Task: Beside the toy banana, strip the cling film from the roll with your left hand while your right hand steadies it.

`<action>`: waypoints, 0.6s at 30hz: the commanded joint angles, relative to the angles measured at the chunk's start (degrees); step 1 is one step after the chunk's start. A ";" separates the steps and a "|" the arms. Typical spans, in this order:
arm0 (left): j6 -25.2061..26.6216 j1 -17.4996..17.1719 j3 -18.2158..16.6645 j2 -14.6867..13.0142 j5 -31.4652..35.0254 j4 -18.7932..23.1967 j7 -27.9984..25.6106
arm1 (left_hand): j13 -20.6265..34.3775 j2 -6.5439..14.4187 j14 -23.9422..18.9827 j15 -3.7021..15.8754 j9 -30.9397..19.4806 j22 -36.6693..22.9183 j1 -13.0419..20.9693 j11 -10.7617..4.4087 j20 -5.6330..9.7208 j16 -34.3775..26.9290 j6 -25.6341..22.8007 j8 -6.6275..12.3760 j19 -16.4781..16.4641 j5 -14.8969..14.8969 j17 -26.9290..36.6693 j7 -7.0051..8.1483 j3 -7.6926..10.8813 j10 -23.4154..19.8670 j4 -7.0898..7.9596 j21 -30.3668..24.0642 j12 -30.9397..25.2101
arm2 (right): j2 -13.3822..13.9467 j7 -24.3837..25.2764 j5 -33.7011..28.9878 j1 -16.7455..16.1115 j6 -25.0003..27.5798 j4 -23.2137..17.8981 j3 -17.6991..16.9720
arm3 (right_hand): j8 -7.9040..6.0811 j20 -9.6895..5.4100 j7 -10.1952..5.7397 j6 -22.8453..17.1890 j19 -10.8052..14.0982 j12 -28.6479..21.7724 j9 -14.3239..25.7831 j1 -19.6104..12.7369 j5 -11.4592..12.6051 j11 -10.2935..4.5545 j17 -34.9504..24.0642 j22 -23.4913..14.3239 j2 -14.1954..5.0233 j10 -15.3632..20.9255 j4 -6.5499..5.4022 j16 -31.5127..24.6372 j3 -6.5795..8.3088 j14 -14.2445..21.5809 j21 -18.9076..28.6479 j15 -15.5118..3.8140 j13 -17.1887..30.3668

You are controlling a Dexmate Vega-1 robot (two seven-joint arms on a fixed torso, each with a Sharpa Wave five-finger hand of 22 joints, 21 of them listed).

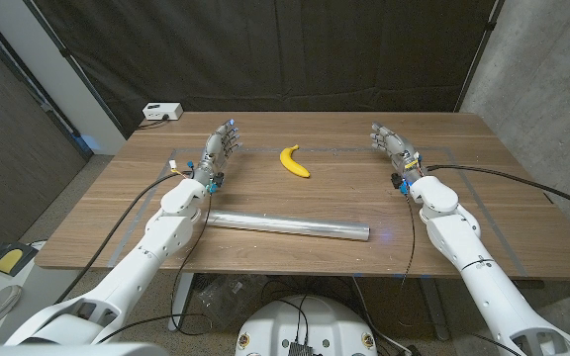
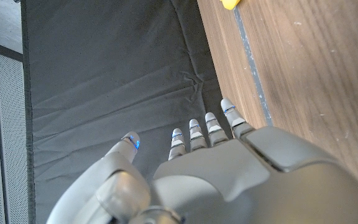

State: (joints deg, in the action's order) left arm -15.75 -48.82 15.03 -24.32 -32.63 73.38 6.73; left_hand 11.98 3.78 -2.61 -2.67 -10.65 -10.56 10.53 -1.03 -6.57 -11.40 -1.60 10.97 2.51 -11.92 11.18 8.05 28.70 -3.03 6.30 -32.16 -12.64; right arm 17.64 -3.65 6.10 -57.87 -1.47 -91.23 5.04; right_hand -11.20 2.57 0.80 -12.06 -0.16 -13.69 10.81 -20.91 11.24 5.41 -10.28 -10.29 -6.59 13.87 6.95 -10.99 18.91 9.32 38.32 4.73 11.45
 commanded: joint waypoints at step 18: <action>3.15 -1.52 -3.72 -0.66 -3.30 1.63 4.95 | -0.19 -0.63 -2.06 0.12 -0.19 -0.16 1.23 0.65 -0.94 -0.79 -2.35 0.96 -0.36 0.01 0.09 -1.21 0.50 -2.18 -1.47 0.39 -0.65 | 3.22 10.34 -22.18 -8.95 13.91 -22.38 6.62 | -0.49 -0.21 -0.62 -1.48 0.10 -0.14 0.15 -0.94 0.59 -0.21 -0.07 -0.07 0.16 0.80 0.93 -0.08 0.63 0.55 -0.36 -0.37 0.12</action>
State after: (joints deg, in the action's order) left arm -13.01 -50.44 11.99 -24.79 -34.98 75.37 9.57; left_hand 11.71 3.11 -3.99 -2.77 -10.66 -10.55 11.22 -0.42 -7.10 -11.89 -3.60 11.71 2.35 -11.92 11.19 6.74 29.10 -4.54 5.28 -31.71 -13.03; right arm 19.05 2.71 -9.07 -63.72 7.99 -105.41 8.35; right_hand -11.20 2.56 0.31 -13.01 -0.16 -13.69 10.80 -21.21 11.47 5.18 -10.28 -10.28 -6.28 14.09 7.43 -11.00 19.38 9.50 38.32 4.55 11.44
